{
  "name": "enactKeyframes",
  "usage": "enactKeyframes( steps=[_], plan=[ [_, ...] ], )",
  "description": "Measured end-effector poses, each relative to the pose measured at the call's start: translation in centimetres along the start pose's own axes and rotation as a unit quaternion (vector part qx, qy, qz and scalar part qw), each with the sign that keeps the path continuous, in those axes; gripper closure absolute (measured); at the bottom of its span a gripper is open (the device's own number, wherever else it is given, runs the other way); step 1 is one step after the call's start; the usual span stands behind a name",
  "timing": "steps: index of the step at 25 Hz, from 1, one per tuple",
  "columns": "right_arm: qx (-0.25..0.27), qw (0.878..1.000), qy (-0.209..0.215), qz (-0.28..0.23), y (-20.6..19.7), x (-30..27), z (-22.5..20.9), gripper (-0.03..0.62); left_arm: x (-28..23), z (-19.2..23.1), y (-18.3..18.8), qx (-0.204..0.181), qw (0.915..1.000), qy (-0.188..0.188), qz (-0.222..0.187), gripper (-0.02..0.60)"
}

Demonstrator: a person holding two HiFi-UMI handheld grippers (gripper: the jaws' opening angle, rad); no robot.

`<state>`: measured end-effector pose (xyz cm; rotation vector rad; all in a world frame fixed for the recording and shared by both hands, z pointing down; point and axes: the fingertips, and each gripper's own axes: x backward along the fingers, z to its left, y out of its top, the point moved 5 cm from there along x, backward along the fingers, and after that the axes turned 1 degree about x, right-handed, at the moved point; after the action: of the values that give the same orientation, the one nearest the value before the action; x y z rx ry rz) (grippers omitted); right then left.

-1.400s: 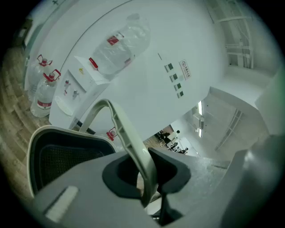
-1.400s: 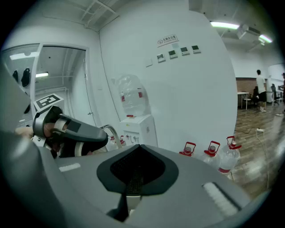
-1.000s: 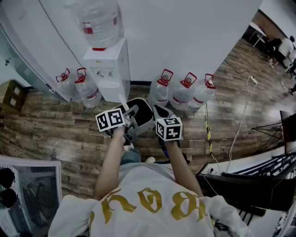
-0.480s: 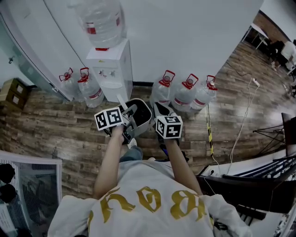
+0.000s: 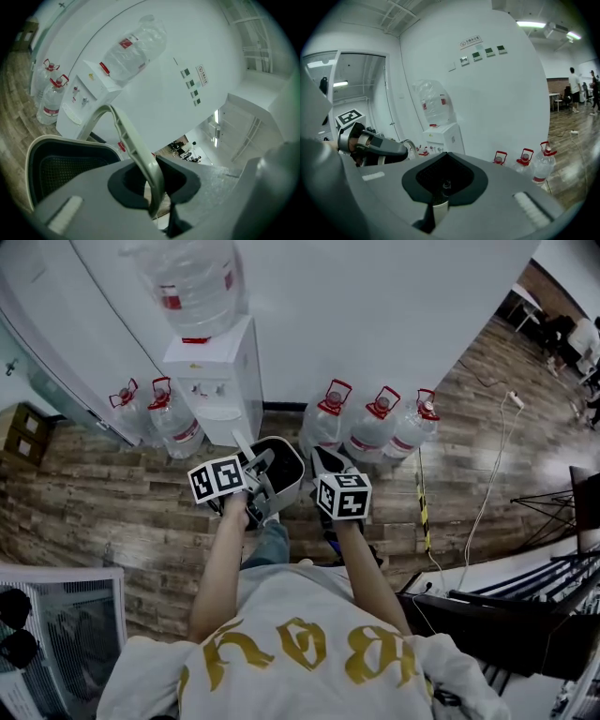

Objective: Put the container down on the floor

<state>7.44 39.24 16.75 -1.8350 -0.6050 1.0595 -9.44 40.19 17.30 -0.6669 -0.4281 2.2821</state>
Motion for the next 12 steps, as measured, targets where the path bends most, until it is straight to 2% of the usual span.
enactKeyframes(
  steps=[8,12],
  plan=[
    [-0.015,0.999,-0.031,0.023,2.4,-7.6,-4.7,0.565,-7.5,3.3,5.1,0.017,0.9993,-0.001,0.033,0.532],
    [-0.022,0.998,-0.057,0.029,4.8,-11.7,-7.3,0.565,-11.8,4.3,7.6,0.018,0.9975,-0.007,0.067,0.535]
  ],
)
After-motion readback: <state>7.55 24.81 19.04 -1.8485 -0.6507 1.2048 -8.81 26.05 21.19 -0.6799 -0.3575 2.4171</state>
